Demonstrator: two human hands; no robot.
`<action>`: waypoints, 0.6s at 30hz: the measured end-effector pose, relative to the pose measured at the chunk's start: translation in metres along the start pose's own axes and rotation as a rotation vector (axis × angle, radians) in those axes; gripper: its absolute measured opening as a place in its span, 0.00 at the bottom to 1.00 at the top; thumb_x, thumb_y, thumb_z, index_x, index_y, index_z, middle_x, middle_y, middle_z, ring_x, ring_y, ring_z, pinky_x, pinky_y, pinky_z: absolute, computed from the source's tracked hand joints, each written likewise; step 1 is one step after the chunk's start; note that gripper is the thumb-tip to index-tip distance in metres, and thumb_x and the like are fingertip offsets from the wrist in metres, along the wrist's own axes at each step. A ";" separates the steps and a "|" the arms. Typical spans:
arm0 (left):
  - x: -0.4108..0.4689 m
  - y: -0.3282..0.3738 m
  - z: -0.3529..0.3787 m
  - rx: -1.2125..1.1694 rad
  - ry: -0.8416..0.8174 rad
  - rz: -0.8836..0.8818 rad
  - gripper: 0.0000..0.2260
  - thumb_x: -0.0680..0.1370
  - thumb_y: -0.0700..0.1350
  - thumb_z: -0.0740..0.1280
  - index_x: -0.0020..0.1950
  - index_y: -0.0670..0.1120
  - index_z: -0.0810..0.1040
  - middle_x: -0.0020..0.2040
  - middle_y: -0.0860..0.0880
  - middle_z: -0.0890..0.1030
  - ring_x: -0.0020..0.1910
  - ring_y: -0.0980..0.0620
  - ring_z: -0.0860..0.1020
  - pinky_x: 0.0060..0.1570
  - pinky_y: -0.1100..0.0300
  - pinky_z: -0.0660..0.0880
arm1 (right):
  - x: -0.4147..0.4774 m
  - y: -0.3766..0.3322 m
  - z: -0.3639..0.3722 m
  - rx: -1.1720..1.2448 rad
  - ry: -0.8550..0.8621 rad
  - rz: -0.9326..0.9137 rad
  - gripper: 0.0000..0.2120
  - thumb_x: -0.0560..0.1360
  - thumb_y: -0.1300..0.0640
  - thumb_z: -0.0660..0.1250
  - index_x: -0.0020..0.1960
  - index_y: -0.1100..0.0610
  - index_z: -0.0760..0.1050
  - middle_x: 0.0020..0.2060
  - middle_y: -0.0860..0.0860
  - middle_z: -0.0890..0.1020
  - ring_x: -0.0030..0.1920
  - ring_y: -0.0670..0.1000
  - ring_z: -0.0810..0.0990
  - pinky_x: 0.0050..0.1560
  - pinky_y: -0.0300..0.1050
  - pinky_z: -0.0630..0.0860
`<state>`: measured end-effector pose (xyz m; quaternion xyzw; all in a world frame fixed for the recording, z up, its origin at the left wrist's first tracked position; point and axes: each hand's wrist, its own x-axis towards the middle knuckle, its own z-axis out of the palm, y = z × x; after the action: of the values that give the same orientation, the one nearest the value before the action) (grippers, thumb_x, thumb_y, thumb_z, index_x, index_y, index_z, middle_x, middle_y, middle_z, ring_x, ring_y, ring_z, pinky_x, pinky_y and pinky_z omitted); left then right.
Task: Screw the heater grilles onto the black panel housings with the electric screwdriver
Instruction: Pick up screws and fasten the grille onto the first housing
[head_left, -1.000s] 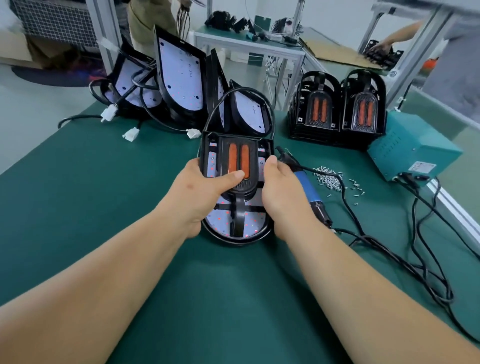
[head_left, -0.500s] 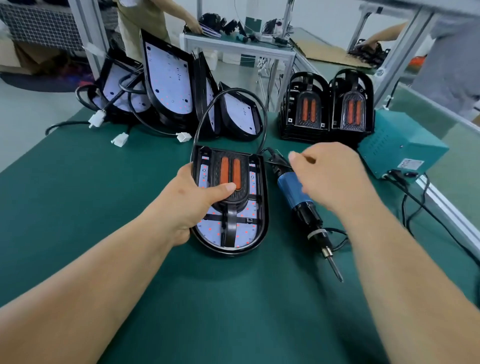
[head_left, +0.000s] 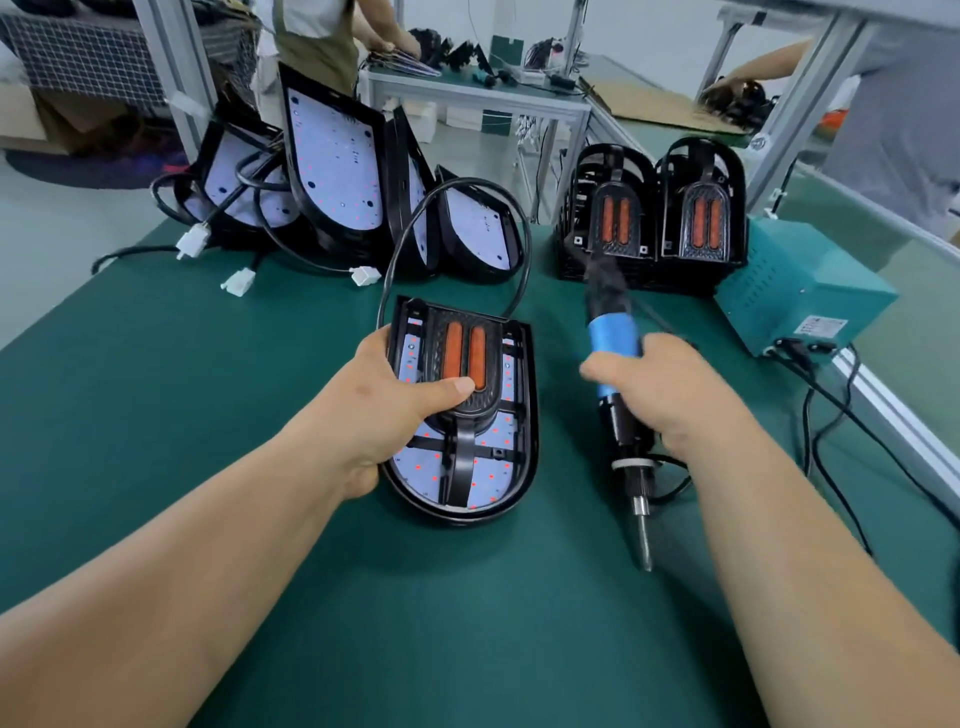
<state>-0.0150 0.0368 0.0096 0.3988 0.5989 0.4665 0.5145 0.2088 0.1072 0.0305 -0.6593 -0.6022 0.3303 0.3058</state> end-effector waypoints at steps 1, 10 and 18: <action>-0.001 0.000 0.001 -0.005 0.013 -0.002 0.34 0.69 0.45 0.79 0.72 0.51 0.69 0.55 0.50 0.85 0.56 0.46 0.83 0.62 0.42 0.75 | -0.001 -0.003 -0.005 0.251 -0.003 0.048 0.08 0.71 0.56 0.71 0.40 0.59 0.74 0.31 0.52 0.74 0.31 0.54 0.72 0.35 0.43 0.69; -0.026 0.009 0.010 0.173 0.185 0.066 0.49 0.66 0.63 0.75 0.78 0.63 0.48 0.74 0.50 0.67 0.69 0.47 0.71 0.70 0.44 0.67 | -0.008 -0.007 -0.061 1.531 0.049 -0.088 0.10 0.66 0.59 0.68 0.48 0.55 0.76 0.32 0.51 0.77 0.34 0.52 0.81 0.43 0.41 0.77; 0.026 0.086 0.056 0.944 -0.031 0.624 0.07 0.77 0.50 0.70 0.54 0.53 0.83 0.37 0.63 0.75 0.43 0.61 0.77 0.44 0.70 0.66 | 0.003 0.020 -0.054 1.717 0.211 0.003 0.11 0.60 0.56 0.69 0.42 0.56 0.74 0.29 0.49 0.75 0.27 0.49 0.76 0.36 0.38 0.75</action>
<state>0.0363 0.0917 0.0848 0.7505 0.5887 0.2723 0.1268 0.2645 0.1081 0.0464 -0.2281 -0.1118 0.6083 0.7520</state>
